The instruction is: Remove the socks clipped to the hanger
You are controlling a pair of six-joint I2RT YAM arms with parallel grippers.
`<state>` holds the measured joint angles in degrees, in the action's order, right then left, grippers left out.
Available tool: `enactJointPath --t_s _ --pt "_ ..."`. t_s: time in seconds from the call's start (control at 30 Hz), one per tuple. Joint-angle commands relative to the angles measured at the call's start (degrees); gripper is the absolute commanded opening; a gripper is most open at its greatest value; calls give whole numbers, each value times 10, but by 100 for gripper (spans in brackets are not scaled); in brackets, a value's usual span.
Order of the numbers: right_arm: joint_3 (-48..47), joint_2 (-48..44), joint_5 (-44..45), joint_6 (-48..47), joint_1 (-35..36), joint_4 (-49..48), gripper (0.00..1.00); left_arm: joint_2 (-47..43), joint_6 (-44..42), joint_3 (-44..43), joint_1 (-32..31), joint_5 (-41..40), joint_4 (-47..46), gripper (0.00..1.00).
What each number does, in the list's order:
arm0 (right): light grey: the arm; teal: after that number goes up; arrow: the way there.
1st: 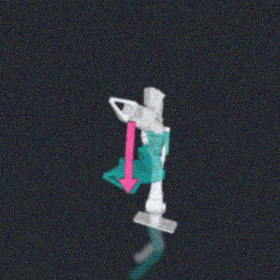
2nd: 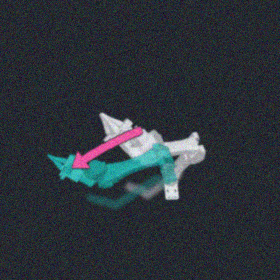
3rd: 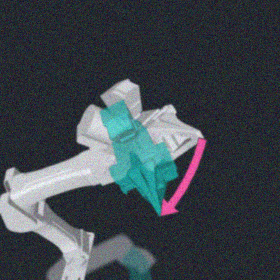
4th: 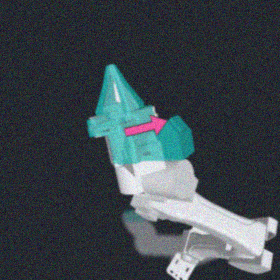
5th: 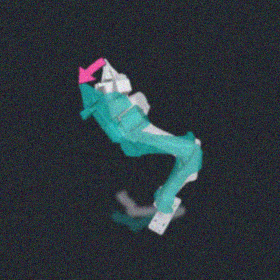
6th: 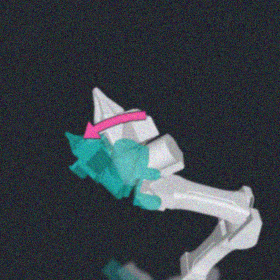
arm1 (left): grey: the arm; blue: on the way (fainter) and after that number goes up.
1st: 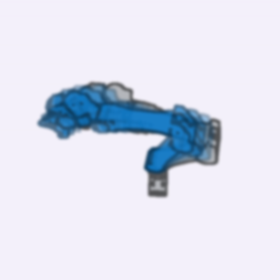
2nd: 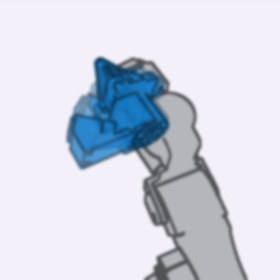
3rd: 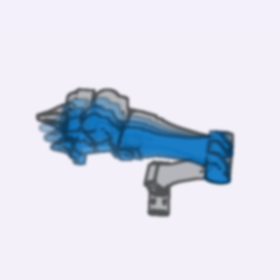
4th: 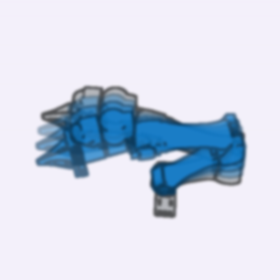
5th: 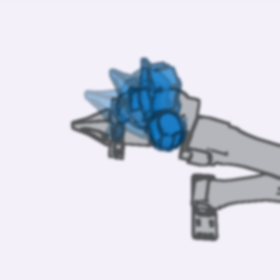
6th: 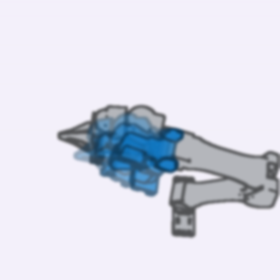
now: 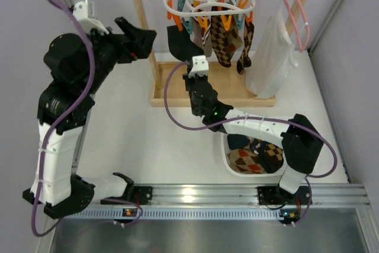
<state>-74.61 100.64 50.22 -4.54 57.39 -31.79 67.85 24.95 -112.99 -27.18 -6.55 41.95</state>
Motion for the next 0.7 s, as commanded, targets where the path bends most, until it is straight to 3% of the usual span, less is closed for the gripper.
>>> enactJointPath --t_s 0.0,0.23,0.37,0.67 --pt "24 -66 -49 23 18 -36 0 68 -7 -65 -2 52 -6 98" --pt "104 -129 -119 91 21 -9 0 178 -1 -140 -2 106 -12 98" --pt "128 -142 -123 106 24 2 0 193 15 -138 -3 140 -22 98" --pt "159 -140 -125 125 29 -8 0 200 -4 -129 -9 121 -26 98"
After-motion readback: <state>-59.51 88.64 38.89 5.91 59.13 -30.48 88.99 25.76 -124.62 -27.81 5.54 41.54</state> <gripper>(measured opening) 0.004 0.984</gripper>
